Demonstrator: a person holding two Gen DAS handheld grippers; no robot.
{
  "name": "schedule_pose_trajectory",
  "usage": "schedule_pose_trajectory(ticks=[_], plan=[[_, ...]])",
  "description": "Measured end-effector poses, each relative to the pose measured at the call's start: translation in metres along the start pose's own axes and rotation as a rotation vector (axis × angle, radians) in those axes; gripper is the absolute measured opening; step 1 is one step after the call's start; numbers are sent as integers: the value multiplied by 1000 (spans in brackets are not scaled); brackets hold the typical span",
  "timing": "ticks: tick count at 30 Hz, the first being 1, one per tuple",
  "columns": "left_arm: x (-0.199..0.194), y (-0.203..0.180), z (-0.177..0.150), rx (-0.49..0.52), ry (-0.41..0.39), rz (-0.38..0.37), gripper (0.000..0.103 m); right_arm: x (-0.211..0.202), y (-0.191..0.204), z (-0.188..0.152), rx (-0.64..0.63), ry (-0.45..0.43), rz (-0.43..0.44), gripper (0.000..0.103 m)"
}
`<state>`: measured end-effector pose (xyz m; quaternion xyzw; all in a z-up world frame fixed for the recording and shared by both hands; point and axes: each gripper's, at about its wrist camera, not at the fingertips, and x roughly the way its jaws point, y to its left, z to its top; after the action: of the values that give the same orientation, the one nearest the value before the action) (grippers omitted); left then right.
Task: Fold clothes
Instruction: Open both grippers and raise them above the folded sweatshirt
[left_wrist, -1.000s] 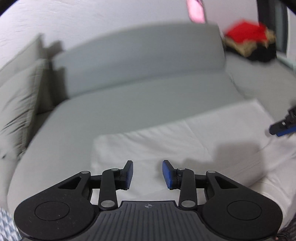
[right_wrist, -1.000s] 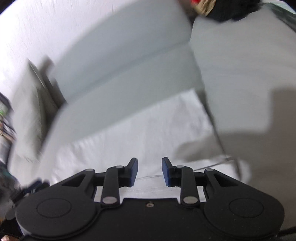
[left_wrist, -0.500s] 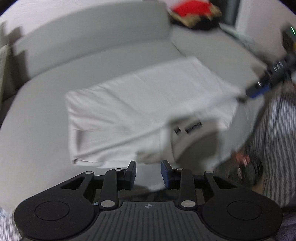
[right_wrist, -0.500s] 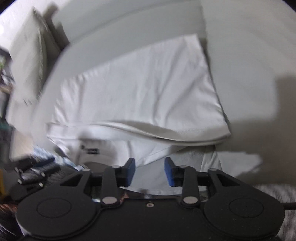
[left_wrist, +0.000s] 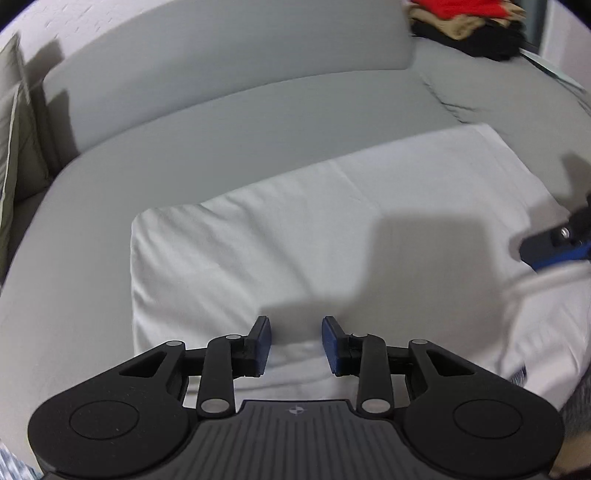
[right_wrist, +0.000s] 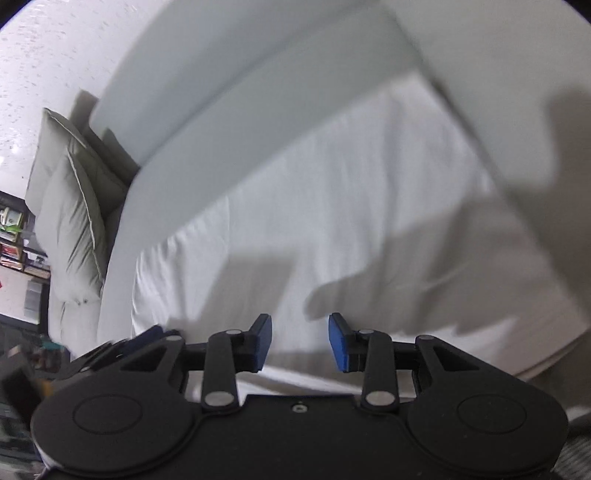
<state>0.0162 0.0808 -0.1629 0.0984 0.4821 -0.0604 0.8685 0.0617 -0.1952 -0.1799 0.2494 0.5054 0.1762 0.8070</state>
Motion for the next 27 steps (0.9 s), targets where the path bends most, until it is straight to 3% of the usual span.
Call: schedule_pose_trajectory(ticks=[4, 5, 7, 11, 14, 17, 19, 21, 23, 25, 27], plan=[[-43, 14, -37, 13, 168, -211, 32, -11, -1, -6, -7, -59, -10, 35], [-56, 16, -51, 28, 174, -220, 32, -14, -2, -7, -8, -74, -13, 35], [-83, 18, -75, 63, 118, -178, 33, -19, -2, -10, -12, -103, -18, 36], [-114, 40, -85, -96, -50, -180, 38, -30, -3, -16, -18, -162, -28, 39], [-114, 39, -75, -198, -163, -116, 38, -39, -4, -21, -23, -206, -36, 38], [-94, 26, -57, -211, -195, 32, 34, -46, -6, -25, -27, -257, -52, 22], [-76, 15, -45, -194, -218, 101, 28, -43, -17, -24, -18, -341, -125, 22], [-57, 4, -35, -184, -222, 109, 23, -32, -29, -22, 10, -329, -128, 20], [-34, -6, -24, -175, -206, 108, 26, -10, -32, -25, -13, -281, -164, 20], [-9, -12, -20, -150, -131, 151, 30, 10, -35, -28, -48, -204, -242, 19], [-5, -12, -30, -131, -101, 217, 32, 25, -39, -31, -87, -119, -337, 8]])
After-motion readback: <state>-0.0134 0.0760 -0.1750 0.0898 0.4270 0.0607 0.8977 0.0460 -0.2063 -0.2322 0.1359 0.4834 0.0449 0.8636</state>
